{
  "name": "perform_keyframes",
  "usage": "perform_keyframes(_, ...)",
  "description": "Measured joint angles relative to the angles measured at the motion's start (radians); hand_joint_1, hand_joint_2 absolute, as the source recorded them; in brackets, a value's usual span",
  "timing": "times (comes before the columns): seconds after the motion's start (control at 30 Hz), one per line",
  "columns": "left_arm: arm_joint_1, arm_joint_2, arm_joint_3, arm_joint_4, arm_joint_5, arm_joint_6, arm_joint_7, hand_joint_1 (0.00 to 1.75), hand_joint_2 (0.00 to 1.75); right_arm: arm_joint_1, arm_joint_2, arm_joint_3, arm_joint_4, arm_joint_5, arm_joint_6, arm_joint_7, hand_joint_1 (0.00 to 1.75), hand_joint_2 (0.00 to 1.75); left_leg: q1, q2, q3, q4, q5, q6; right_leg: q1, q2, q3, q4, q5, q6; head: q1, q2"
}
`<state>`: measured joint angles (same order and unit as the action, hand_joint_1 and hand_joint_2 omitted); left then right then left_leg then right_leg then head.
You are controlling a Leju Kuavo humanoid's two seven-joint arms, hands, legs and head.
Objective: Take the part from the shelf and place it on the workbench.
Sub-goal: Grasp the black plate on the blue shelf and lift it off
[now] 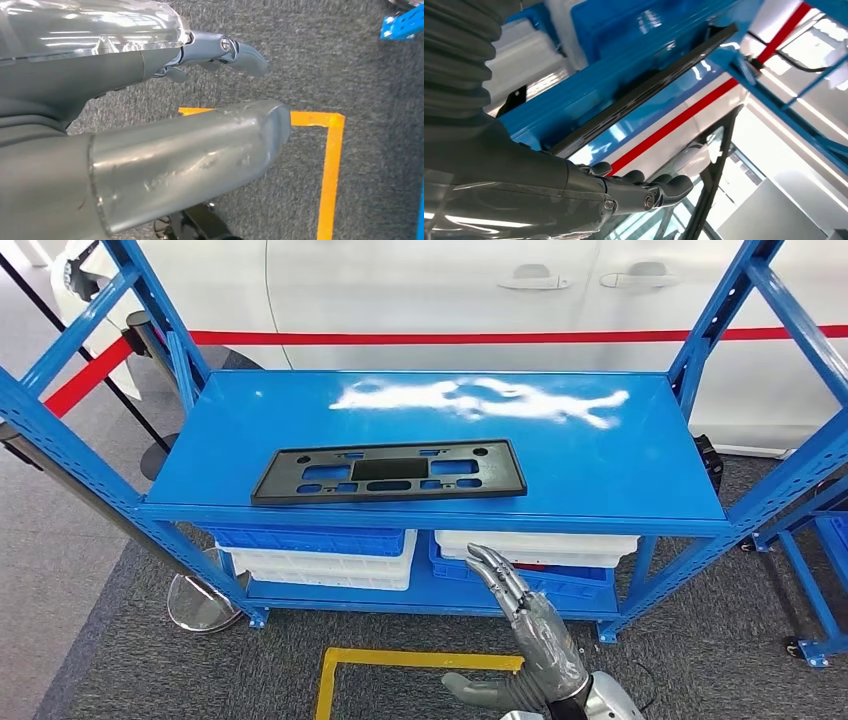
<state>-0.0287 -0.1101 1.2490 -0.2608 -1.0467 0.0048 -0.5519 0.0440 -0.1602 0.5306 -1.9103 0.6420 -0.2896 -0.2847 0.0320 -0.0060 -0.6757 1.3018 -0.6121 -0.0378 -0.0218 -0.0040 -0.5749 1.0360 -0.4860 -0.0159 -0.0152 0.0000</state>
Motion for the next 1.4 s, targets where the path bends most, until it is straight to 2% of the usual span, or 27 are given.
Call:
perform_keyframes(0.03, 0.001, 0.0, 0.0, 0.0, -0.004, -0.001, -0.001, 0.0, 0.0, -0.002, 0.0, 0.002, 0.006, 0.034, -0.012, 0.012, 0.0, 1.75, -0.001, 0.0, -0.001, -0.002, 0.016, 0.003, 0.002, 0.0, 0.002, 0.0, -0.001, -0.001, 0.0, 0.0)
perform_keyframes(0.07, 0.002, 0.001, 0.0, 0.0, -0.008, -0.002, -0.001, 0.0, 0.0, -0.004, 0.0, 0.005, 0.013, 0.069, -0.025, 0.024, 0.0, 1.75, -0.002, 0.0, 0.016, -0.044, 0.049, 0.007, 0.004, 0.0, 0.004, 0.0, -0.002, -0.001, 0.0, 0.0)
perform_keyframes(0.1, 0.002, 0.002, 0.0, 0.0, -0.011, -0.003, -0.003, 0.0, 0.0, -0.007, 0.001, 0.007, 0.02, 0.104, -0.039, 0.035, 0.0, 1.75, -0.003, 0.0, 0.046, -0.112, 0.087, 0.013, 0.005, 0.0, 0.007, 0.0, -0.003, 0.0, 0.0, 0.0)
perform_keyframes(0.17, -0.001, 0.006, 0.0, 0.0, -0.019, -0.004, -0.006, 0.0, 0.0, -0.014, 0.006, 0.012, 0.035, 0.172, -0.067, 0.058, 0.0, 1.75, -0.01, 0.0, 0.097, -0.228, 0.13, 0.023, 0.009, 0.001, 0.009, 0.001, -0.005, 0.006, 0.0, 0.0)
perform_keyframes(0.2, -0.001, 0.007, 0.0, 0.0, -0.023, -0.005, -0.007, 0.0, 0.0, -0.017, 0.008, 0.013, 0.044, 0.204, -0.08, 0.069, 0.0, 1.75, -0.013, 0.0, 0.108, -0.254, 0.134, 0.026, 0.009, 0.001, 0.009, 0.001, -0.005, 0.01, 0.0, 0.0)
perform_keyframes(0.27, -0.002, 0.009, 0.0, 0.0, -0.03, -0.006, -0.008, 0.0, 0.0, -0.024, 0.015, 0.017, 0.064, 0.269, -0.108, 0.09, 0.0, 1.75, -0.018, -0.001, 0.11, -0.263, 0.134, 0.033, 0.009, 0.001, 0.008, -0.003, -0.002, 0.022, 0.001, 0.0)
perform_keyframes(0.33, -0.001, 0.01, 0.0, 0.0, -0.039, -0.008, -0.009, 0.0, 0.0, -0.032, 0.022, 0.02, 0.086, 0.335, -0.138, 0.111, 0.0, 1.75, -0.015, 0.0, 0.113, -0.275, 0.142, 0.046, 0.006, 0.002, 0.005, 0.007, -0.012, 0.033, 0.002, 0.0)
perform_keyframes(0.37, -0.002, 0.011, 0.0, 0.0, -0.043, -0.009, -0.009, 0.0, 0.0, -0.038, 0.025, 0.023, 0.099, 0.369, -0.153, 0.121, 0.0, 1.75, -0.013, 0.001, 0.116, -0.282, 0.147, 0.053, 0.006, 0.002, -0.007, 0.034, -0.031, 0.036, 0.003, 0.0)
perform_keyframes(0.43, -0.004, 0.011, 0.0, 0.0, -0.051, -0.01, -0.009, 0.0, 0.0, -0.048, 0.031, 0.029, 0.127, 0.43, -0.18, 0.14, 0.0, 1.75, -0.013, 0.001, 0.116, -0.287, 0.151, 0.061, 0.006, 0.003, -0.06, 0.141, -0.09, 0.04, 0.006, 0.0)
perform_keyframes(0.47, -0.005, 0.011, 0.0, 0.0, -0.055, -0.011, -0.009, 0.0, 0.0, -0.054, 0.035, 0.033, 0.142, 0.461, -0.193, 0.151, 0.0, 1.75, -0.014, 0.001, 0.115, -0.287, 0.151, 0.062, 0.006, 0.003, -0.091, 0.203, -0.114, 0.041, 0.006, 0.0)
perform_keyframes(0.5, -0.005, 0.011, 0.0, 0.0, -0.06, -0.012, -0.008, 0.0, 0.0, -0.06, 0.038, 0.037, 0.158, 0.491, -0.206, 0.161, 0.0, 1.75, -0.015, 0.001, 0.114, -0.286, 0.151, 0.062, 0.006, 0.003, -0.113, 0.244, -0.122, 0.042, 0.006, 0.0)
perform_keyframes(0.53, -0.005, 0.012, 0.0, 0.0, -0.065, -0.013, -0.008, 0.0, 0.0, -0.068, 0.042, 0.041, 0.174, 0.523, -0.22, 0.172, 0.0, 1.75, -0.015, 0.0, 0.114, -0.286, 0.151, 0.062, 0.006, 0.003, -0.119, 0.252, -0.111, 0.042, 0.006, 0.0)
perform_keyframes(0.57, -0.005, 0.012, 0.0, 0.0, -0.069, -0.015, -0.008, 0.0, 0.0, -0.077, 0.045, 0.046, 0.19, 0.554, -0.234, 0.184, 0.0, 1.75, -0.016, 0.0, 0.115, -0.285, 0.151, 0.061, 0.006, 0.003, -0.106, 0.223, -0.082, 0.04, 0.006, 0.0)
perform_keyframes(0.63, -0.006, 0.012, 0.0, 0.0, -0.079, -0.019, -0.006, 0.0, 0.0, -0.098, 0.055, 0.053, 0.214, 0.612, -0.259, 0.206, 0.0, 1.75, -0.017, -0.002, 0.117, -0.283, 0.148, 0.058, 0.007, 0.003, -0.045, 0.097, -0.015, 0.031, 0.008, 0.0)
perform_keyframes(0.67, -0.007, 0.013, 0.0, 0.0, -0.083, -0.021, -0.004, 0.0, 0.0, -0.11, 0.062, 0.057, 0.225, 0.64, -0.272, 0.217, 0.0, 1.75, -0.019, -0.003, 0.117, -0.281, 0.147, 0.054, 0.009, 0.003, -0.02, 0.042, 0.004, 0.026, 0.008, 0.0)
perform_keyframes(0.73, -0.008, 0.015, 0.0, 0.0, -0.092, -0.025, 0.0, 0.0, 0.0, -0.135, 0.08, 0.067, 0.252, 0.698, -0.298, 0.238, 0.0, 1.75, -0.022, -0.002, 0.114, -0.28, 0.146, 0.043, 0.014, 0.004, -0.001, -0.007, 0.012, 0.019, 0.008, 0.0)
perform_keyframes(0.83, -0.011, 0.018, 0.0, 0.0, -0.1, -0.037, 0.006, 0.0, 0.0, -0.169, 0.112, 0.084, 0.303, 0.777, -0.333, 0.268, 0.0, 1.75, -0.02, -0.001, 0.11, -0.273, 0.14, 0.026, 0.011, 0.004, 0.001, -0.019, 0.017, 0.004, 0.007, 0.0)
perform_keyframes(0.9, -0.013, 0.021, 0.0, 0.0, -0.101, -0.055, 0.008, 0.0, 0.0, -0.193, 0.135, 0.095, 0.337, 0.822, -0.356, 0.283, 0.0, 1.75, -0.017, 0.0, 0.079, -0.205, 0.101, 0.017, 0.007, 0.003, 0.005, -0.028, 0.017, -0.009, 0.004, 0.0)
perform_keyframes(0.97, -0.013, 0.026, 0.001, 0.0, -0.102, -0.081, 0.007, 0.0, 0.0, -0.212, 0.157, 0.106, 0.373, 0.851, -0.377, 0.291, 0.0, 1.75, -0.016, 0.0, 0.012, -0.071, 0.047, 0.009, 0.009, 0.002, 0.008, -0.029, 0.007, -0.018, 0.001, 0.0)
perform_keyframes(1.0, -0.012, 0.028, 0.001, 0.0, -0.102, -0.094, 0.006, 0.0, 0.0, -0.218, 0.166, 0.11, 0.39, 0.857, -0.385, 0.292, 0.0, 1.75, -0.016, 0.0, -0.016, -0.018, 0.036, 0.006, 0.009, 0.002, 0.012, -0.028, 0.001, -0.019, 0.001, 0.0)
perform_keyframes(1.03, -0.011, 0.03, 0.002, 0.0, -0.102, -0.107, 0.003, 0.0, 0.0, -0.223, 0.175, 0.114, 0.405, 0.858, -0.391, 0.29, 0.0, 1.75, -0.015, 0.0, -0.031, 0.004, 0.043, 0.004, 0.009, 0.002, 0.018, -0.028, -0.004, -0.019, 0.001, 0.0)
perform_keyframes(1.07, -0.01, 0.031, 0.003, 0.0, -0.102, -0.116, 0.001, 0.0, 0.0, -0.228, 0.183, 0.118, 0.419, 0.856, -0.394, 0.287, 0.0, 1.75, -0.014, 0.001, -0.025, -0.016, 0.07, 0.004, 0.009, 0.001, 0.027, -0.028, -0.009, -0.016, 0.001, 0.0)
perform_keyframes(1.13, -0.009, 0.033, 0.005, 0.0, -0.105, -0.126, -0.002, 0.0, 0.0, -0.24, 0.199, 0.125, 0.44, 0.851, -0.396, 0.281, 0.0, 1.75, -0.013, 0.003, 0.03, -0.139, 0.144, 0.008, 0.009, 0.0, 0.047, -0.027, -0.021, -0.008, 0.001, 0.0)
perform_keyframes(1.17, -0.009, 0.035, 0.006, 0.0, -0.108, -0.129, -0.004, 0.0, 0.0, -0.247, 0.207, 0.129, 0.45, 0.847, -0.396, 0.278, 0.0, 1.75, -0.015, 0.005, 0.06, -0.204, 0.164, 0.013, 0.01, 0.001, 0.053, -0.026, -0.028, -0.003, 0.001, 0.0)
perform_keyframes(1.23, -0.01, 0.036, 0.007, 0.0, -0.112, -0.132, -0.007, 0.0, 0.0, -0.26, 0.219, 0.136, 0.467, 0.842, -0.395, 0.274, 0.0, 1.75, -0.02, 0.008, 0.089, -0.269, 0.161, 0.027, 0.013, 0.002, 0.06, -0.026, -0.035, 0.01, 0.001, 0.0)
perform_keyframes(1.33, -0.008, 0.038, 0.008, 0.0, -0.113, -0.133, -0.008, 0.0, 0.0, -0.27, 0.232, 0.142, 0.486, 0.836, -0.394, 0.271, 0.0, 1.75, -0.018, 0.003, 0.114, -0.287, 0.138, 0.051, 0.013, 0.002, 0.065, -0.004, -0.033, 0.028, 0.004, 0.0)
perform_keyframes(1.4, -0.008, 0.038, 0.01, 0.0, -0.113, -0.134, -0.009, 0.0, 0.0, -0.279, 0.237, 0.143, 0.494, 0.834, -0.394, 0.27, 0.0, 1.75, -0.016, 0.0, 0.147, -0.298, 0.125, 0.064, 0.011, 0.002, 0.022, 0.076, -0.035, 0.034, 0.008, 0.0)
